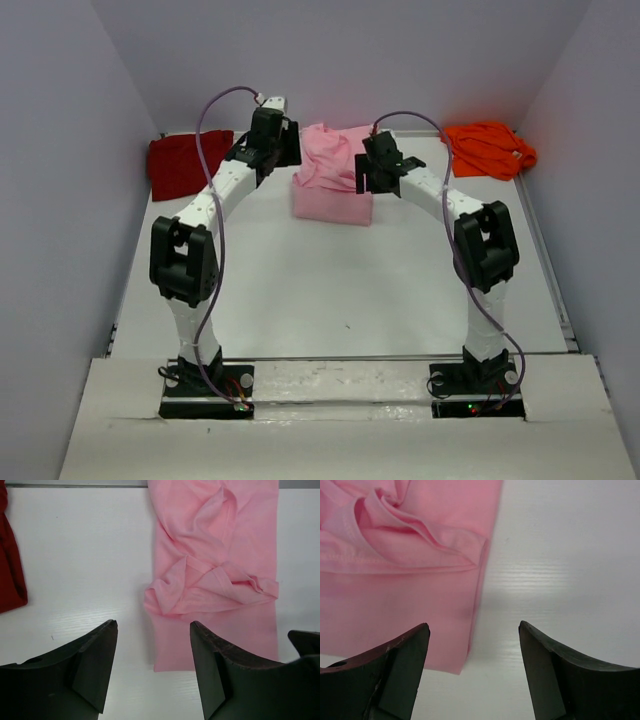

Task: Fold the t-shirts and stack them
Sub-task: Fold the tshirt

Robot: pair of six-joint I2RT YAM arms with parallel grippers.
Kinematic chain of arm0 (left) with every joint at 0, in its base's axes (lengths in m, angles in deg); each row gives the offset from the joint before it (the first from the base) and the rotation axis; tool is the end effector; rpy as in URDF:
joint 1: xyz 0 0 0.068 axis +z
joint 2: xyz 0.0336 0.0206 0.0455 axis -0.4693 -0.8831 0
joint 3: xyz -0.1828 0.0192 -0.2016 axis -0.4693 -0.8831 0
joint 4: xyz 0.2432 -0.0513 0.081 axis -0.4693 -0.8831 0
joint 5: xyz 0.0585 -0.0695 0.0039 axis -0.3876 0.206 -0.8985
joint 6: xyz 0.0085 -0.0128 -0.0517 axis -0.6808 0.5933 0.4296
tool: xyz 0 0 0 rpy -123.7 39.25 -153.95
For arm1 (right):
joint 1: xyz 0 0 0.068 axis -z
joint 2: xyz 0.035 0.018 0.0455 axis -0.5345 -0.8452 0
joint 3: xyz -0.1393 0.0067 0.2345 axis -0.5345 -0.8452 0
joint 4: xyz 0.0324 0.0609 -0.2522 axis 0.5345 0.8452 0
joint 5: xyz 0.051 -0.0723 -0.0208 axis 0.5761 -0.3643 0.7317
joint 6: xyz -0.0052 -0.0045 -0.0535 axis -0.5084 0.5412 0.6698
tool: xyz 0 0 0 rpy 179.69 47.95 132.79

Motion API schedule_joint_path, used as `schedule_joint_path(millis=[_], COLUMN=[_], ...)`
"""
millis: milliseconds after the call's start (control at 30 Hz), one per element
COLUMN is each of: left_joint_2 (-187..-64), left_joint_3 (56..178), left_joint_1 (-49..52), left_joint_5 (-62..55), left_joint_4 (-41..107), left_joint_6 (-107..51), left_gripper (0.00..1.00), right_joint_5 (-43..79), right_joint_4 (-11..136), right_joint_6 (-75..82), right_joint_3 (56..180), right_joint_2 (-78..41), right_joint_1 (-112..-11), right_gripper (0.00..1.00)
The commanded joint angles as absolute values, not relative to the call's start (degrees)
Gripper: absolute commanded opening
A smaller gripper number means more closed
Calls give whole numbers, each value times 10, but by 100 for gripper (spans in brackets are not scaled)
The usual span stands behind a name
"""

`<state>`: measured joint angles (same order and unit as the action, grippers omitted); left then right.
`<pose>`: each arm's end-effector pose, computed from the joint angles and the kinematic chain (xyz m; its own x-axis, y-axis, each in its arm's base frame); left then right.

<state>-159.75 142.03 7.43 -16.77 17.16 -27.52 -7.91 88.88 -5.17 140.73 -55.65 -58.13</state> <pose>0.4319 -0.1587 0.3171 -0.4686 -0.0508 -0.8820 0.1816 0.9715 -0.1525 0.4278 0.1945 0.2407 -0.6896 -0.0565 -0.7220 -0.0357 0.9984 -0.0440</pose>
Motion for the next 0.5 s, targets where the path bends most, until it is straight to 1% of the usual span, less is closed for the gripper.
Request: schedule_joint_path(millis=[0,100,233,467], left_joint_2=[-1556,-1543,-1543,-1558], left_joint_3=[1354,1310,1284,1226], left_joint_1=[67,48,29,13], left_joint_5=[-167,-168,-161,-143], left_joint_4=[199,214,218,276], left_joint_6=[-268,-265,-253,-233], left_gripper=[70,70,70,69], right_joint_5=[-67,-60,-61,-62], right_joint_4=[870,856,856,854], right_joint_6=[-67,-68,-73,-74], right_joint_3=[1356,1332,1326,1343], right_joint_2=[-537,-526,-531,-547], right_joint_1=[-608,-621,-634,-640], right_gripper=[78,77,76,76])
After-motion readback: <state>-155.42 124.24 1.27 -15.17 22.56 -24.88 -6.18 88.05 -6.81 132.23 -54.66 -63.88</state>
